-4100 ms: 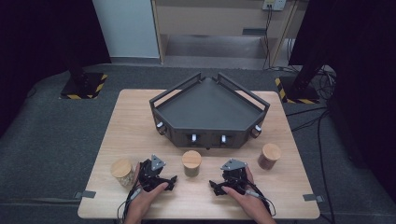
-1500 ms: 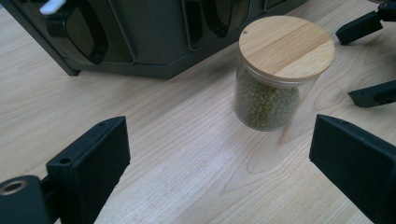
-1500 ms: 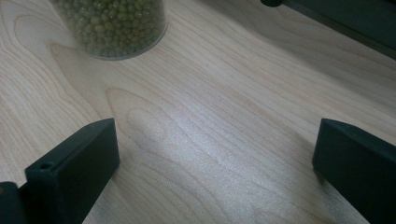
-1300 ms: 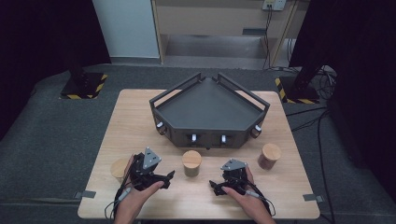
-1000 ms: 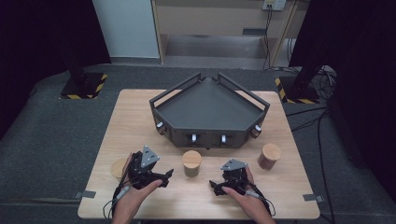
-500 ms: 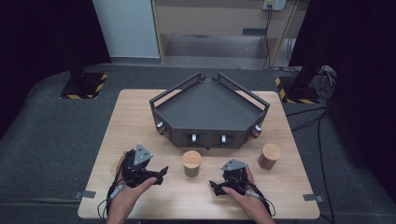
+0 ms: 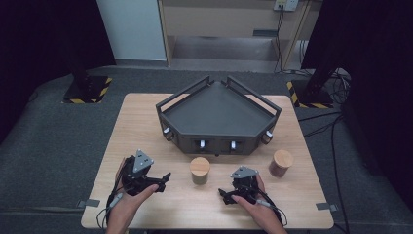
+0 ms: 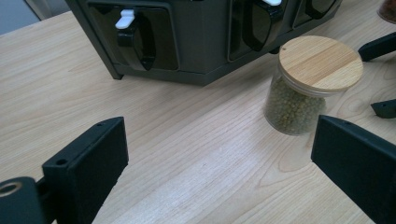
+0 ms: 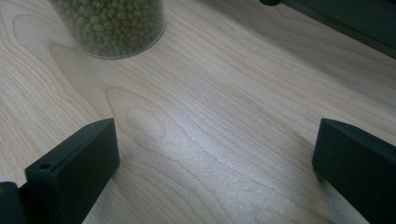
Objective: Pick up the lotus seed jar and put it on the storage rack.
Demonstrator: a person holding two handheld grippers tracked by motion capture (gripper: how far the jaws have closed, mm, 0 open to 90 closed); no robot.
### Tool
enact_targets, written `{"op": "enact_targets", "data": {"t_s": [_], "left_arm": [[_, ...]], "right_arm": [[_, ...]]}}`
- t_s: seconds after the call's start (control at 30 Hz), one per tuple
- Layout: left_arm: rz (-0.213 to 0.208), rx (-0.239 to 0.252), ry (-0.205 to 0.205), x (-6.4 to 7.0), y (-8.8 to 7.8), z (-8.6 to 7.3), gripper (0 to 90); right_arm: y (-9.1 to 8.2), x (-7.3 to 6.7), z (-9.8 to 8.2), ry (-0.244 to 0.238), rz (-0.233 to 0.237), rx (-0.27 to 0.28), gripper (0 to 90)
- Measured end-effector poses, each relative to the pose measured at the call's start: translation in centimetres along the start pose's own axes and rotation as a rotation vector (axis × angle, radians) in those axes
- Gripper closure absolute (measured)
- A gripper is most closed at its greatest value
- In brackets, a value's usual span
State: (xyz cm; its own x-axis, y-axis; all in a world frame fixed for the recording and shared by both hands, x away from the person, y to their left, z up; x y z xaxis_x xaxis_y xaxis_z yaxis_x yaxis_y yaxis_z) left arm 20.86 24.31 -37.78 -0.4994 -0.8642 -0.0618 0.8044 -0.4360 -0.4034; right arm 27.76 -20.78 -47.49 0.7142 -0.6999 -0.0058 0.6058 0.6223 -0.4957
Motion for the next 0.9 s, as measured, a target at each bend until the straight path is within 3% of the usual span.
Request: {"op": "enact_targets", "data": {"t_s": [0.9], "left_arm": [[0.052,0.021,-0.035,-2.2,-2.2,-1.3,2.2]], "right_arm": [[0.0,0.0,0.0,0.000,0.000,0.000,0.8]]}}
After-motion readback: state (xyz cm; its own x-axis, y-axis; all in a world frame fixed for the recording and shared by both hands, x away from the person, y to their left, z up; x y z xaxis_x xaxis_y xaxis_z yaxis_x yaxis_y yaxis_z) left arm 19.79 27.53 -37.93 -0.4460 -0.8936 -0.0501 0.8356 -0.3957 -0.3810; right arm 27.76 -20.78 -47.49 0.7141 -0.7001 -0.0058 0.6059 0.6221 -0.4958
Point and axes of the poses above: each handheld gripper's, and its own axes: y roughly forward along the jaws, z roughly out of its top, x roughly to its right, the point moved 2 cm from there along y, roughly forward along the jaws, and after that the axes turned 14 degrees about x, right-handed, at the moved point
